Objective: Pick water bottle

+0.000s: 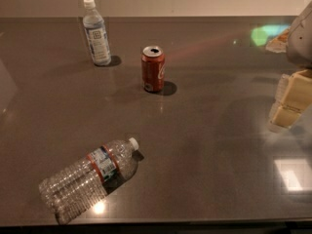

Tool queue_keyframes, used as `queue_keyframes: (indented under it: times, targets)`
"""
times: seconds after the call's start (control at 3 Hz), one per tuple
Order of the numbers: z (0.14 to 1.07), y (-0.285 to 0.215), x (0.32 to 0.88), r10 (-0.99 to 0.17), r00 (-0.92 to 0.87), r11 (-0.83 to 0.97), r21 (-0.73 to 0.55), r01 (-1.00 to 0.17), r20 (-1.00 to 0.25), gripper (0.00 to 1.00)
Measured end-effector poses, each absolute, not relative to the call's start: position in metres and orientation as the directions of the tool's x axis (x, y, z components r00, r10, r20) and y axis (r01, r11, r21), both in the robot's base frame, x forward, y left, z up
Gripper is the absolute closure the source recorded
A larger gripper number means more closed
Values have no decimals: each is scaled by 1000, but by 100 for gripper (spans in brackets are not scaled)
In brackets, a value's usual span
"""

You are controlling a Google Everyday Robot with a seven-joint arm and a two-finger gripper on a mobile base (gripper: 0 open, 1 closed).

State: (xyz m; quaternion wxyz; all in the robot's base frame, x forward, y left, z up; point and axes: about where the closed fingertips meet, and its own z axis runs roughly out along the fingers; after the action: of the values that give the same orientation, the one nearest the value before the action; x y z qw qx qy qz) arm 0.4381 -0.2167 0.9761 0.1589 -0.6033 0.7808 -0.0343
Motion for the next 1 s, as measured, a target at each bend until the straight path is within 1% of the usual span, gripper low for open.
queue_keyframes:
  times: [0.33, 1.0]
  targets:
    - [976, -217, 438, -953, -221, 270, -246, -931, -207, 0]
    - [977, -156, 434, -970, -69, 128, -246, -961, -233, 0]
